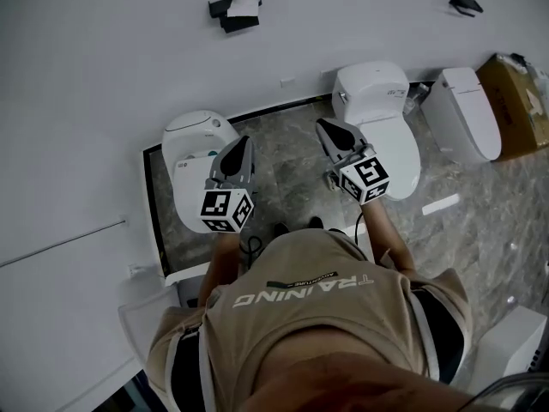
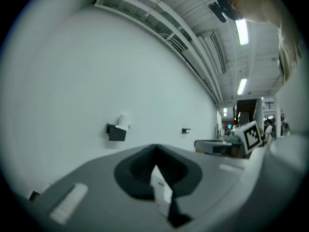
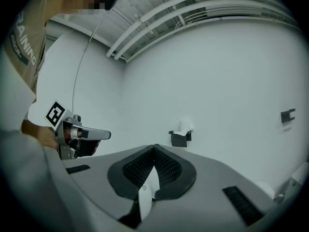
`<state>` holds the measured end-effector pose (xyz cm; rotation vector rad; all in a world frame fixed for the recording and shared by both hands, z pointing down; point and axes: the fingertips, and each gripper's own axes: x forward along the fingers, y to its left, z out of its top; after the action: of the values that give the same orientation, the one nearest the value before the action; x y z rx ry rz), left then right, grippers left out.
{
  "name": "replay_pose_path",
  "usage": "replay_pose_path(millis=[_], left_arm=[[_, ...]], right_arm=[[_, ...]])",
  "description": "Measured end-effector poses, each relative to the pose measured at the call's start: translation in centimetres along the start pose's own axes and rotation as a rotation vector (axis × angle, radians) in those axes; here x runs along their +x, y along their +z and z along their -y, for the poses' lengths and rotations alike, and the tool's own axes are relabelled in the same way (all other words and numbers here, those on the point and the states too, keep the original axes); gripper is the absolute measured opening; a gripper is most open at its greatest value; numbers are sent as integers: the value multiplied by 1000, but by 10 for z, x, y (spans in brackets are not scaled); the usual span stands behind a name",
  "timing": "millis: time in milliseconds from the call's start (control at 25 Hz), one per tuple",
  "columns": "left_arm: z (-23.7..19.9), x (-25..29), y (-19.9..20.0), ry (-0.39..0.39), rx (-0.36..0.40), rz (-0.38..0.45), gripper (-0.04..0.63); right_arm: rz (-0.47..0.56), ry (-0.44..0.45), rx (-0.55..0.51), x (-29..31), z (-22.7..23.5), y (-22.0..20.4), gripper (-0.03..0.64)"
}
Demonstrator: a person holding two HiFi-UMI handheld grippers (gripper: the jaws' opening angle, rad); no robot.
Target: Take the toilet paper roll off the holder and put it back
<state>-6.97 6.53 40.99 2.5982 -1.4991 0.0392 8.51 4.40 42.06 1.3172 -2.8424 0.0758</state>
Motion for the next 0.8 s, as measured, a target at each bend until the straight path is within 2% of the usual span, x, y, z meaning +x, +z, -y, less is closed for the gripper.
replay_pose_path(millis=[200, 480, 800], left_arm=[[-7, -14, -9, -8, -6, -9, 0], [-15, -23, -7, -10, -4, -6, 0], [-4, -37, -8, -15, 3, 1, 0]], right_arm=[[-9, -20, -8, -8, -14, -3, 14], [21, -29, -22, -7, -26, 16, 14], [26, 28, -39, -9, -47, 27, 14]])
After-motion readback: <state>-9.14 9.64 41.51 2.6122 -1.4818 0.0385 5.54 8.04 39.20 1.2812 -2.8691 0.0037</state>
